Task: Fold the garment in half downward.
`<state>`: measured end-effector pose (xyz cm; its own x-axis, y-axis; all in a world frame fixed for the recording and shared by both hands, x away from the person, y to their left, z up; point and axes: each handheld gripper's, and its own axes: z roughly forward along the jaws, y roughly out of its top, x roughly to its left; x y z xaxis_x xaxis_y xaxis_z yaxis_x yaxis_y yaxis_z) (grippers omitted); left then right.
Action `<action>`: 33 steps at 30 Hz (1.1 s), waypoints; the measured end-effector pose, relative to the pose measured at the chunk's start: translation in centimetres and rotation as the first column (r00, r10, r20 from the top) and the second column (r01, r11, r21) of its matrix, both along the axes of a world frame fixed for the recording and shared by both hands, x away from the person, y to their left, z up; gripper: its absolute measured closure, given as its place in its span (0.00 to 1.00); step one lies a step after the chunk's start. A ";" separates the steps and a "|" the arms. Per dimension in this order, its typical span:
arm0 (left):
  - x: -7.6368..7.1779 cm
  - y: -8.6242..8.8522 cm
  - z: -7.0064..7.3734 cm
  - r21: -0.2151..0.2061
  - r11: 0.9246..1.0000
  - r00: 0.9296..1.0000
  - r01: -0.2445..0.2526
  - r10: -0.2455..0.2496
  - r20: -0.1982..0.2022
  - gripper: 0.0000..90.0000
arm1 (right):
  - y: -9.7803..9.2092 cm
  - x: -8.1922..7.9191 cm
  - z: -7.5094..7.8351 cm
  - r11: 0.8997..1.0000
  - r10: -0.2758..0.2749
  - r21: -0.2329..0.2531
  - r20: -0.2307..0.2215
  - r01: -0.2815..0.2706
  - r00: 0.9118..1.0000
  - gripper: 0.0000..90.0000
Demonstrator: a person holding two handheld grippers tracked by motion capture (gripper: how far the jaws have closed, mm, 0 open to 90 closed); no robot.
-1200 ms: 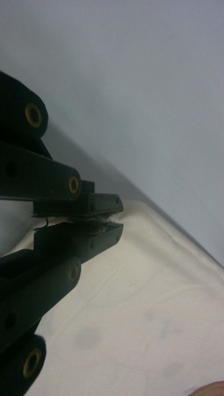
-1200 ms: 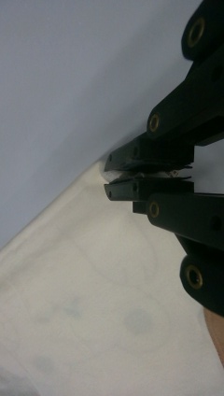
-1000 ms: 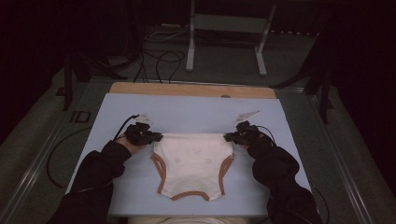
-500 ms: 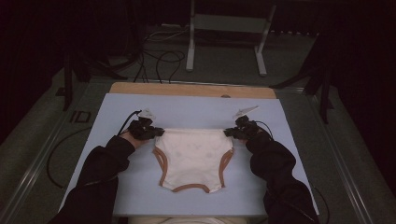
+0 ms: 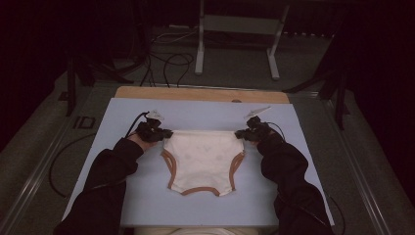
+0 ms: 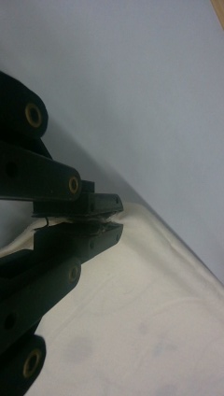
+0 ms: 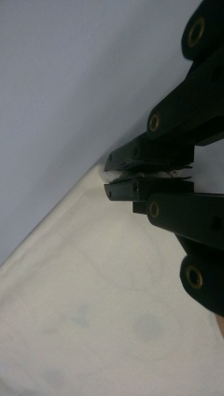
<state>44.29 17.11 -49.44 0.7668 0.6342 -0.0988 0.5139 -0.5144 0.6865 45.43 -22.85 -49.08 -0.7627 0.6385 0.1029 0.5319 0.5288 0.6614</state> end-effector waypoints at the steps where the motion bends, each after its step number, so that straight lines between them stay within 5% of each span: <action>1: 0.1 0.0 0.0 -0.001 1.000 1.000 -0.005 0.005 0.001 0.94 | -0.1 0.2 0.0 1.000 0.000 0.001 0.002 0.000 1.000 0.95; 33: 2.7 -0.6 -1.5 0.003 0.999 0.998 -0.054 0.054 -0.034 0.94 | 0.0 3.5 -1.4 0.998 -0.061 -0.014 -0.035 0.060 0.998 0.94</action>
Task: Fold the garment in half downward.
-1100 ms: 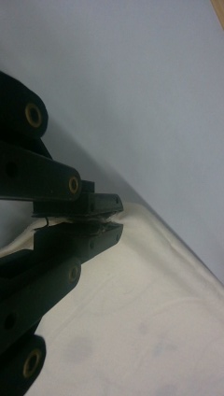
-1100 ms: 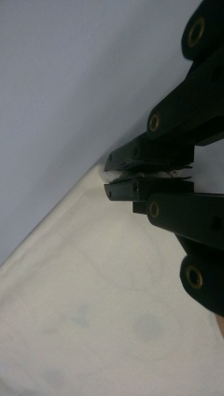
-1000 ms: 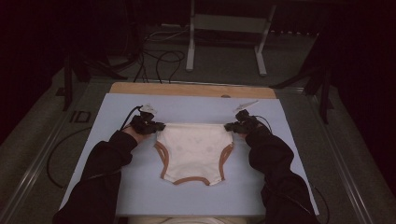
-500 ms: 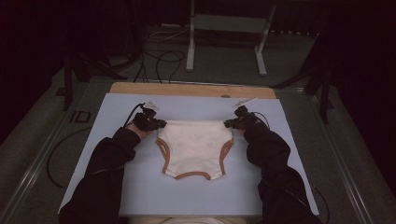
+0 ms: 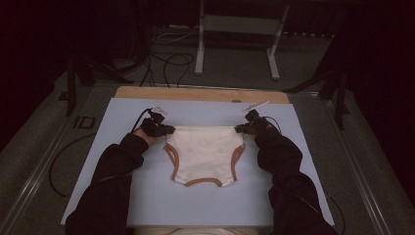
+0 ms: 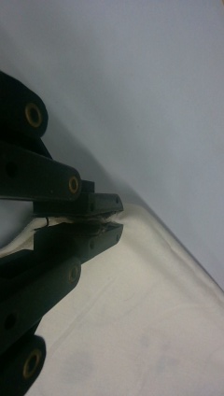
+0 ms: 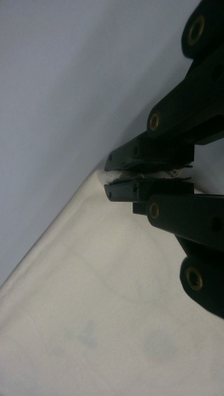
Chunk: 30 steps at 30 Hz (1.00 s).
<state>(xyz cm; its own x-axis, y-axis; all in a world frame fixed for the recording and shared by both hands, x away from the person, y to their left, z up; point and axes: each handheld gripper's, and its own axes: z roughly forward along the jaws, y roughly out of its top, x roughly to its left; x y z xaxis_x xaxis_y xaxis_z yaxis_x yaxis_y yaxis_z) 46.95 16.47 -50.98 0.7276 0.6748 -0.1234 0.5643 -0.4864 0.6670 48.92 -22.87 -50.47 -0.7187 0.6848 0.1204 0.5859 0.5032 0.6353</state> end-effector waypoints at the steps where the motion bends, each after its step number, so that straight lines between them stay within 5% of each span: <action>1: 0.0 0.0 0.0 0.002 1.000 1.000 0.001 -0.001 -0.003 0.94 | 0.0 0.0 -0.1 1.000 -0.001 0.000 -0.002 0.001 1.000 0.94; 24: 0.8 -0.2 -0.9 0.017 1.000 1.000 -0.011 0.011 -0.020 0.92 | 0.1 0.5 -0.9 1.000 -0.024 -0.018 -0.021 0.023 0.999 0.94; 30: 0.6 -0.1 -0.5 0.011 1.000 1.000 -0.009 0.010 -0.012 0.74 | 0.0 0.3 -0.7 0.999 -0.048 -0.011 -0.015 0.048 0.999 0.74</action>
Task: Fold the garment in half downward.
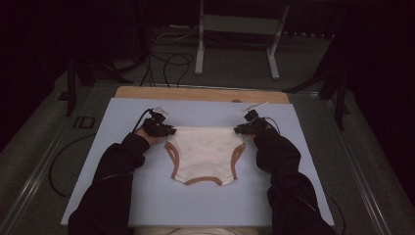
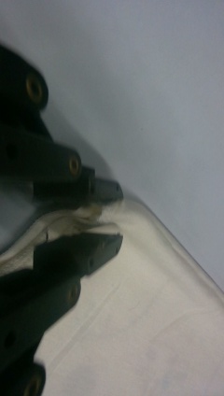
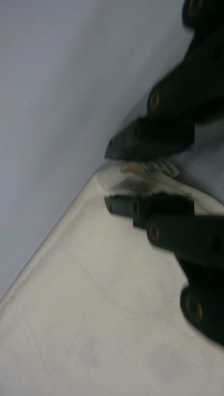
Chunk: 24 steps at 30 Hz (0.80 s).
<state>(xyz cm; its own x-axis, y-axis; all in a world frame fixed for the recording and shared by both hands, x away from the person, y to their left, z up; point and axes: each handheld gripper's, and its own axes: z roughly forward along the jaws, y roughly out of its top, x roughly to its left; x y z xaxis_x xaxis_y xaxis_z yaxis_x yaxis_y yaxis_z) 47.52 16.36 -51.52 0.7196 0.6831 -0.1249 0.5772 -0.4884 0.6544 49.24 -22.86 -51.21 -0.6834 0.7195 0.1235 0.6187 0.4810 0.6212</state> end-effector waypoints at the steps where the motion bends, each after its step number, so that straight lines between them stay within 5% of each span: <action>1: 0.0 0.0 0.1 0.006 1.000 1.000 -0.008 0.008 0.007 0.67 | -0.1 0.0 0.0 1.000 0.007 0.000 0.001 -0.007 1.000 0.70; 7: -0.3 0.2 1.0 0.019 1.000 1.000 -0.018 0.018 0.002 0.40 | -0.5 -0.2 0.5 1.000 -0.009 0.030 -0.006 0.009 1.000 0.45; 14: -1.2 0.4 2.0 -0.013 0.999 0.999 0.049 -0.049 0.020 0.17 | -0.8 -0.8 1.4 0.998 -0.011 0.066 0.003 0.011 1.000 0.33; 20: -2.0 0.6 3.1 -0.036 0.997 0.997 0.069 -0.068 0.037 0.04 | -0.5 -1.6 2.1 0.996 0.019 0.090 0.008 -0.020 1.000 0.15; 24: -2.8 0.8 3.9 -0.048 0.994 0.995 0.093 -0.091 0.043 0.00 | -0.1 -2.4 2.6 0.995 0.053 0.085 0.010 -0.054 0.999 0.14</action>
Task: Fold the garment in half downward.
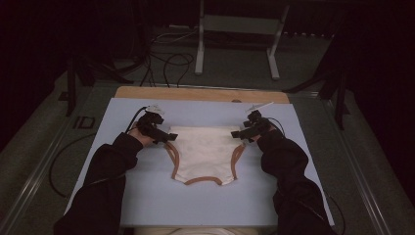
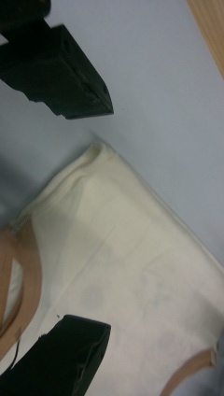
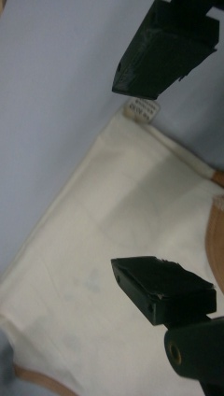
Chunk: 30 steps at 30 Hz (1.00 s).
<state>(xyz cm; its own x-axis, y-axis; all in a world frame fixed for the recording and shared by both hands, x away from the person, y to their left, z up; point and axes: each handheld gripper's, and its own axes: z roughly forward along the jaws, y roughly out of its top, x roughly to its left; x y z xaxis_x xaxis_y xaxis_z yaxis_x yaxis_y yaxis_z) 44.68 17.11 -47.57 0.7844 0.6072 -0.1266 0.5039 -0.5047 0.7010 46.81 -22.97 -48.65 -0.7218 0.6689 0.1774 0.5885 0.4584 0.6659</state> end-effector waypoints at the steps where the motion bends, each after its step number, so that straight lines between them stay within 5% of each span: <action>1: -0.2 0.0 0.2 -0.001 1.000 1.000 0.009 -0.009 0.003 0.00 | 0.1 -0.2 0.1 1.000 0.004 0.004 0.004 -0.004 1.000 0.14; 11: -2.8 0.1 2.6 -0.009 0.997 0.996 0.076 -0.075 0.055 0.00 | 1.3 -1.2 2.0 0.999 0.030 0.023 0.044 -0.031 0.999 0.15; 30: -7.8 -0.3 4.3 -0.006 0.988 0.980 0.157 -0.156 0.121 0.00 | 6.5 -1.2 3.3 0.988 0.151 0.032 0.086 -0.154 0.985 0.13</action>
<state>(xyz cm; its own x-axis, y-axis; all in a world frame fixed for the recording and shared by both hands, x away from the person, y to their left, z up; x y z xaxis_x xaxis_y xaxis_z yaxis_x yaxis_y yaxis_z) 36.87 16.84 -43.24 0.8796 0.4746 -0.0339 0.3312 -0.5596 0.7597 45.59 -16.51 -45.32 -0.8283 0.5436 0.1360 0.4555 0.5118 0.7284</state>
